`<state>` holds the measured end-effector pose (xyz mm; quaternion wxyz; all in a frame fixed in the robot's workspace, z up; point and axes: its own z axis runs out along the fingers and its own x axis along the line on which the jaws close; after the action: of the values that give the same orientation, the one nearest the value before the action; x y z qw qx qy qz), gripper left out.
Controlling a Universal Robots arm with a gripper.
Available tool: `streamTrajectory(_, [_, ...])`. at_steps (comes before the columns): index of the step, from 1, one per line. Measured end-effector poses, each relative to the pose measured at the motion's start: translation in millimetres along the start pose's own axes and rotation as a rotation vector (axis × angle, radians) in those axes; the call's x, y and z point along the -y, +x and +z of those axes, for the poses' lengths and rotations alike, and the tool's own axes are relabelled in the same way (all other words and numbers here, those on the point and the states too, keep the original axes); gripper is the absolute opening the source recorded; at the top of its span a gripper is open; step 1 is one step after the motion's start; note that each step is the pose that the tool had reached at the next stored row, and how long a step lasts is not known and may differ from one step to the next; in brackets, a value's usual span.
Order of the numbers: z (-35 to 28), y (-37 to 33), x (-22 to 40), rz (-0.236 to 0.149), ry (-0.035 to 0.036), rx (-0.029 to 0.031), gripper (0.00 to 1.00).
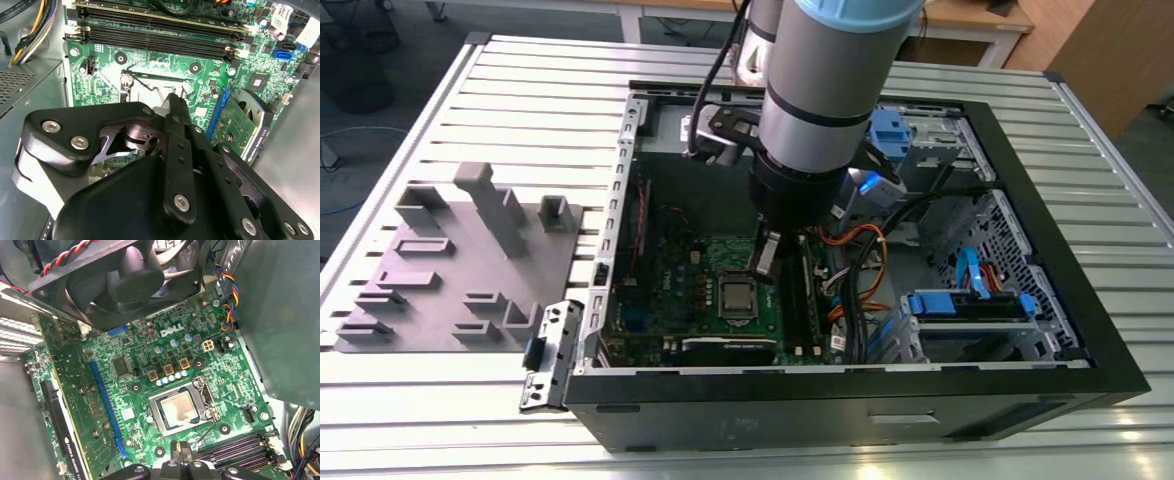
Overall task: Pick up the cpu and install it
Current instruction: 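Install the first cpu locking lever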
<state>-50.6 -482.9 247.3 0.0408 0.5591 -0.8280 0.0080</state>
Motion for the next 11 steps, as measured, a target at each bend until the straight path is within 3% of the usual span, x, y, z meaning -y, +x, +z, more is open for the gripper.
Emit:
streamTrajectory(9, [-1.2,-2.9,-1.0,0.0,-0.0001,-0.0001,0.11])
streamTrajectory(11, [-5.0,-2.8,-1.0,0.0,-0.0004,-0.0002,0.11])
